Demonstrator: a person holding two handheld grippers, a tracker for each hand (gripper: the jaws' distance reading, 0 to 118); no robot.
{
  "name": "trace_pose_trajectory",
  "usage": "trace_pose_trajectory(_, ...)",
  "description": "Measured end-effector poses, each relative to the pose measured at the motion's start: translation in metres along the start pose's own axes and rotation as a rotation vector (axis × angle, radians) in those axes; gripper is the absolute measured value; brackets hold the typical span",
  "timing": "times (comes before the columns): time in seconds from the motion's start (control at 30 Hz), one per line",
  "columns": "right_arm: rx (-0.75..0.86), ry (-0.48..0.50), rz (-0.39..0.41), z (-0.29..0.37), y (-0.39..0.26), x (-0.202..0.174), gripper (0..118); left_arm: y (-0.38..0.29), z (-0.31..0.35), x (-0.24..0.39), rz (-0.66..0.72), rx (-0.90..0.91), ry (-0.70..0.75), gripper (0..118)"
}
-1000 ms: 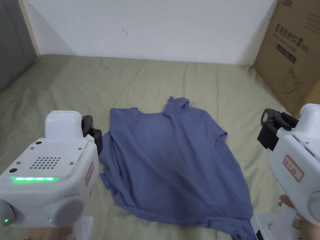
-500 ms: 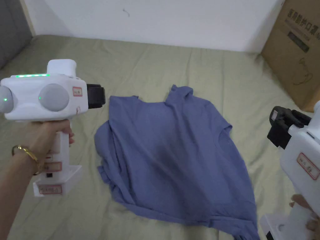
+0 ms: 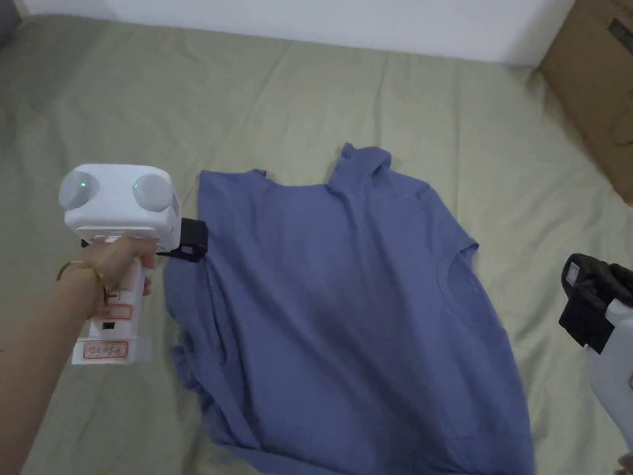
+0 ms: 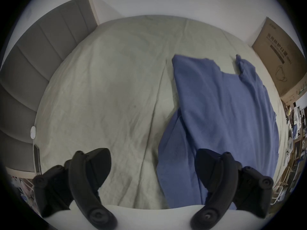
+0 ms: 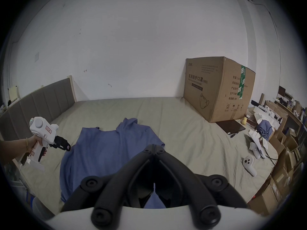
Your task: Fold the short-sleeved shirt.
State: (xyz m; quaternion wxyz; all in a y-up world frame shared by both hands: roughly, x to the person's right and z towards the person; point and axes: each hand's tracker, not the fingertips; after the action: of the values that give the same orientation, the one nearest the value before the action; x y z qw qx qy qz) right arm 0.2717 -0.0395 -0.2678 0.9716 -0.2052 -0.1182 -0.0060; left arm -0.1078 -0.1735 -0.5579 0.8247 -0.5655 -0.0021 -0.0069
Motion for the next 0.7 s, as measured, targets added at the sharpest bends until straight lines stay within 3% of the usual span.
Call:
trace_pose_trajectory(0.03, -0.008, -0.001, 0.001, -0.003, -0.001, 0.001, 0, -0.001, -0.005, 0.003, -0.010, -0.007, 0.003, 97)
trace_pose_trajectory(0.07, -0.016, -0.006, 0.002, -0.007, -0.003, 0.001, 0, -0.003, -0.010, 0.006, -0.021, -0.011, 0.010, 81)
trace_pose_trajectory(0.17, -0.032, -0.009, 0.002, -0.013, -0.006, 0.001, 0, -0.011, -0.021, 0.014, -0.062, -0.062, -0.005, 18)
trace_pose_trajectory(0.23, -0.037, -0.010, 0.007, -0.014, -0.006, 0.000, 0, -0.020, -0.019, 0.018, -0.067, -0.032, -0.017, 1)
trace_pose_trajectory(0.27, -0.042, -0.009, 0.014, -0.016, -0.005, 0.000, 0, -0.019, -0.016, 0.016, -0.092, 0.000, 0.000, 1)
trace_pose_trajectory(0.3, -0.048, -0.003, 0.020, -0.019, -0.002, 0.001, 0, -0.020, -0.011, 0.013, -0.077, -0.003, -0.071, 1)
trace_pose_trajectory(0.53, -0.137, 0.061, 0.065, -0.074, 0.042, 0.000, 0, -0.036, 0.055, -0.019, 0.165, 0.275, -0.210, 0)
trace_pose_trajectory(0.6, -0.207, 0.079, 0.081, -0.103, 0.060, -0.004, 26, -0.047, 0.072, -0.027, 0.219, 0.338, -0.228, 0)
trace_pose_trajectory(0.7, -0.307, 0.087, 0.108, -0.157, 0.085, -0.015, 38, -0.060, 0.087, -0.038, 0.238, 0.421, -0.203, 0)
